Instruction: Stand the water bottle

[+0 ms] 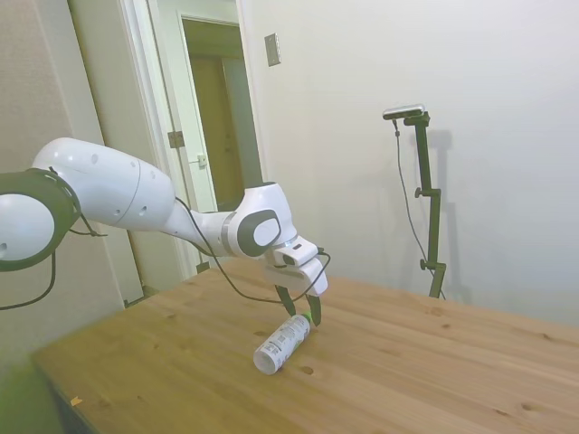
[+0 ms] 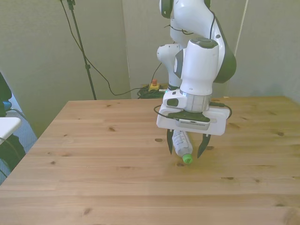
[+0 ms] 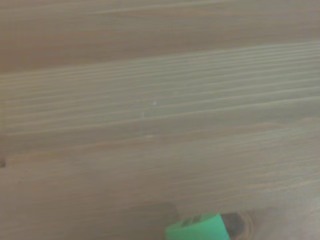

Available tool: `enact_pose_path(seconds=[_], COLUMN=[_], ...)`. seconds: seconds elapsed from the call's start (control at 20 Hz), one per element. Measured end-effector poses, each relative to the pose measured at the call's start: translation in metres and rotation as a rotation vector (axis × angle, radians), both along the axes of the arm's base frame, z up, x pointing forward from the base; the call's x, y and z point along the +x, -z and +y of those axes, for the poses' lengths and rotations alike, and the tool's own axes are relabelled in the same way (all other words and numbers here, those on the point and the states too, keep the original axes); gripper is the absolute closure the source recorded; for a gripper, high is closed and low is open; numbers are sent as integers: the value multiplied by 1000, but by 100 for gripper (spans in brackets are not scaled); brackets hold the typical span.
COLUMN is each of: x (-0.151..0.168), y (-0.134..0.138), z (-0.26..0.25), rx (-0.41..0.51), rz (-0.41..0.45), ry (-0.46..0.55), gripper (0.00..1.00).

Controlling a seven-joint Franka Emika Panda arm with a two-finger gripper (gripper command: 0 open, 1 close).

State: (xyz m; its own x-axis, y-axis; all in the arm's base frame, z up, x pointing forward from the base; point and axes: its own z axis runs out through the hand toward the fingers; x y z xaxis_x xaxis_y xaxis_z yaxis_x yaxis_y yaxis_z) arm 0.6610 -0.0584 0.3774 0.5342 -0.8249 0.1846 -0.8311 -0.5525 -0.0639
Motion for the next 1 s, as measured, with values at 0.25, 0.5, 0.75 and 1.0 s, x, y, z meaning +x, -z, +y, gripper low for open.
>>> enact_pose_path(seconds=[0.25,0.5,0.75,1.0], x=[7,9,10,11], y=[13,23,23,23], z=[-7,-9,-9,-8], rx=[-8,-11,-11,-5], rz=[7,11,10,8], ry=[9,10,11,15], gripper=[0,100,100,100])
